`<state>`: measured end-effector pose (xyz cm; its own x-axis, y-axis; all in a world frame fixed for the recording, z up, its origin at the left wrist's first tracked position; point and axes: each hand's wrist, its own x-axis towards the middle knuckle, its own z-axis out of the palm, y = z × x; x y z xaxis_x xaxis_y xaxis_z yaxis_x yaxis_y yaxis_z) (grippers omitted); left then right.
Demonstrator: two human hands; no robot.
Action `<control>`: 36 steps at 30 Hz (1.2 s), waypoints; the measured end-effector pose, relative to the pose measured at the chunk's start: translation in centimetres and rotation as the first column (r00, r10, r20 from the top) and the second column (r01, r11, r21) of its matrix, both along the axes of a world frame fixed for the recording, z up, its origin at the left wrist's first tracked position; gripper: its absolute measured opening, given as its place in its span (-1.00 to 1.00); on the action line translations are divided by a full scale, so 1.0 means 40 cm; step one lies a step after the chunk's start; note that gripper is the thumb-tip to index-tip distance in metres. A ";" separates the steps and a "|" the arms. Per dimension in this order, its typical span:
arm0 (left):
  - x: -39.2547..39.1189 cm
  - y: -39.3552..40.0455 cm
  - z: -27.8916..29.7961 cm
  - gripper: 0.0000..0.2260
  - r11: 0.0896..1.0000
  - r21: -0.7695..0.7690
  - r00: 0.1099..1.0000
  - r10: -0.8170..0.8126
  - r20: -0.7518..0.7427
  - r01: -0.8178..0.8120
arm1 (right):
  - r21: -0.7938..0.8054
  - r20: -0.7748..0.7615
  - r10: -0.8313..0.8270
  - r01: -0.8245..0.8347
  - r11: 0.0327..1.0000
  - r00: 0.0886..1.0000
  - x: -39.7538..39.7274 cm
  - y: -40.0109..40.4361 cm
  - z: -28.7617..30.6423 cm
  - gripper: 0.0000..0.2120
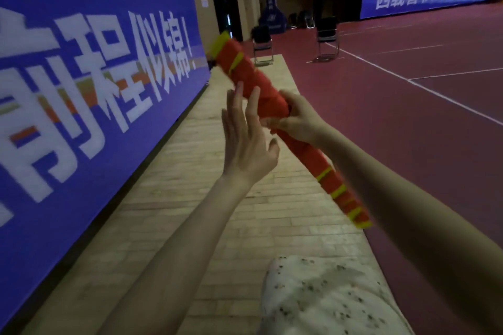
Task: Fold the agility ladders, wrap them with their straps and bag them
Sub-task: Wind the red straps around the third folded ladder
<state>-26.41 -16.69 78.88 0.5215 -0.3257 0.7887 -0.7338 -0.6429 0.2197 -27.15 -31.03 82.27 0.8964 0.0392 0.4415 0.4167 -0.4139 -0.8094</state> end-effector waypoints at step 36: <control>0.301 1.032 -0.346 -0.40 0.640 0.319 0.467 0.746 -0.475 -0.699 | 0.977 -0.182 0.588 0.079 0.196 0.788 0.544 1.028 -0.331 -0.92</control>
<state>-14.37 24.58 65.05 0.8986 0.3245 0.2954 0.2256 -0.9190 0.3235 -5.37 10.08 69.04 0.9791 0.1880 -0.0771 -0.1982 0.7994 -0.5672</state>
